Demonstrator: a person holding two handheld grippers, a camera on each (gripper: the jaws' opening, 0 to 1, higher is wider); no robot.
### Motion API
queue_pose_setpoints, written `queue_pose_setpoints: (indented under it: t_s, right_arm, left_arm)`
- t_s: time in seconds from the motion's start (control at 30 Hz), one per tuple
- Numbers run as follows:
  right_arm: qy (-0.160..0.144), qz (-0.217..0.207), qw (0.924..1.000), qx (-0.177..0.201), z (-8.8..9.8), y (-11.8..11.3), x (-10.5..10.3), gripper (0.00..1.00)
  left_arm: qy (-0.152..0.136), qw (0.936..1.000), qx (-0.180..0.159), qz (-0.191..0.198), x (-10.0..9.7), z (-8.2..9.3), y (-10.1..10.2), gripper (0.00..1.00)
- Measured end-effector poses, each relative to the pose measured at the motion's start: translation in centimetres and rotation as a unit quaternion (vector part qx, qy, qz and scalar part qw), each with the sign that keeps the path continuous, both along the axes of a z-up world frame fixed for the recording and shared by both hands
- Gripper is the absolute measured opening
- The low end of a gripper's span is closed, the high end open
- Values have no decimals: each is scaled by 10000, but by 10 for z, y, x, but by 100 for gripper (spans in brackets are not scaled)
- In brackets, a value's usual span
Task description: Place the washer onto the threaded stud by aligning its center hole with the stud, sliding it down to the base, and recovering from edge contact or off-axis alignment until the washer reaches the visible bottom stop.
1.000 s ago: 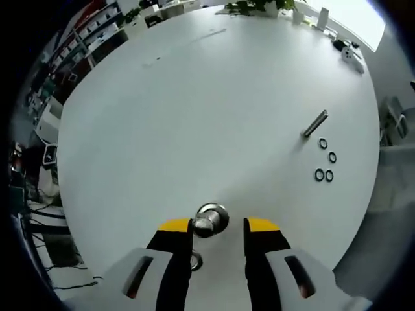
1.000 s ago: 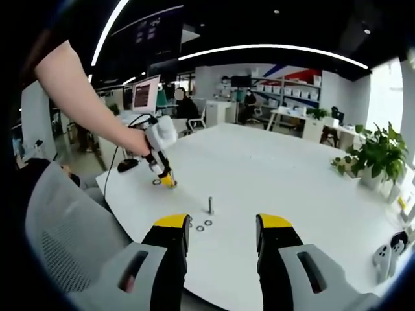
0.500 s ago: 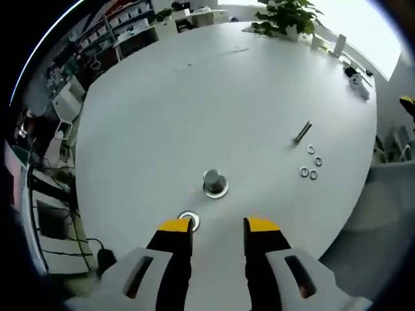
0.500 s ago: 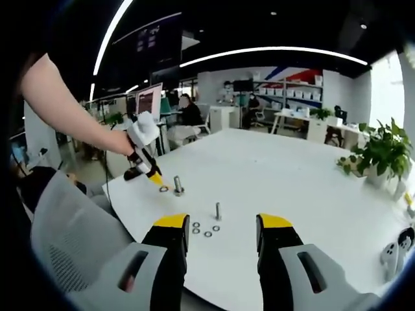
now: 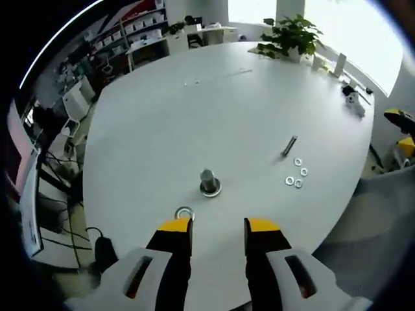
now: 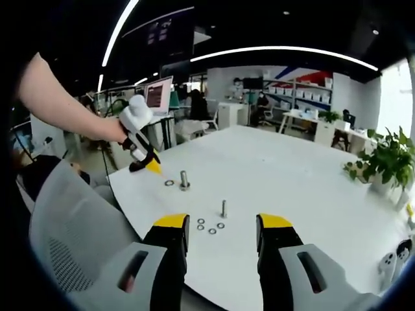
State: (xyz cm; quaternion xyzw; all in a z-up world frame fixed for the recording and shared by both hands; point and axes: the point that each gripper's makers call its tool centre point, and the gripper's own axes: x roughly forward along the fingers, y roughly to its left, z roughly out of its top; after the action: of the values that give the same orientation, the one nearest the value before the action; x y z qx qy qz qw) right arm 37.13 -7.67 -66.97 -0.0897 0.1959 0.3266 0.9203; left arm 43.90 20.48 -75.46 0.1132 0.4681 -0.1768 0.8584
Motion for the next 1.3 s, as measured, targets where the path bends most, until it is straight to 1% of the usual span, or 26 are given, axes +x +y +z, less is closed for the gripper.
queue_pose_setpoints:
  t_s: [0.1, 0.2, 0.27, 0.4, 0.47, 0.53, 0.7, 0.93, 1.03, 1.2, 1.23, 1.3]
  right_arm:
    - [-8, 13, 10000, -62, -1, -1, 0, 43]
    - [-18, -33, 10000, -48, -1, -3, 1, 43]
    - [-27, -53, 10000, -19, 0, -4, 2, 43]
    - [-21, -77, 10000, -38, -1, -5, 1, 43]
    - [-17, -68, 10000, -39, -1, -5, 1, 43]
    - [-21, -46, 10000, -32, 0, -4, 2, 43]
    - [7, -26, 10000, -61, -2, -3, 1, 44]
    - [78, -41, 9999, -96, -5, -3, 1, 44]
    - [40, -91, 9999, -78, -3, -5, 2, 44]
    - [47, -193, 9998, -72, -4, -9, 2, 44]
    - [53, -199, 9998, -82, -4, -9, 2, 44]
    - [69, -186, 9997, -114, -5, -9, 3, 44]
  left_arm:
    - [-23, 10000, -17, 26, 1, 0, 2, 30]
    - [128, 9999, -28, 75, -1, -7, 7, 31]
    - [127, 9999, 13, 85, 0, -9, 12, 31]
    - [155, 9997, -52, 201, 2, -13, 19, 31]
    - [151, 9997, -35, 206, 0, -12, 19, 31]
    - [170, 9996, 7, 206, 1, -15, 24, 31]
    - [199, 9995, -64, 251, 5, -18, 26, 32]
    - [330, 9994, 3, 137, 12, -25, 27, 32]
    - [376, 9992, 42, 87, 17, -30, 29, 32]
    - [596, 9981, 134, -54, 20, -45, 26, 33]
    - [645, 9978, 148, -73, 18, -42, 22, 33]
    - [689, 9974, 191, -115, 17, -46, 21, 33]
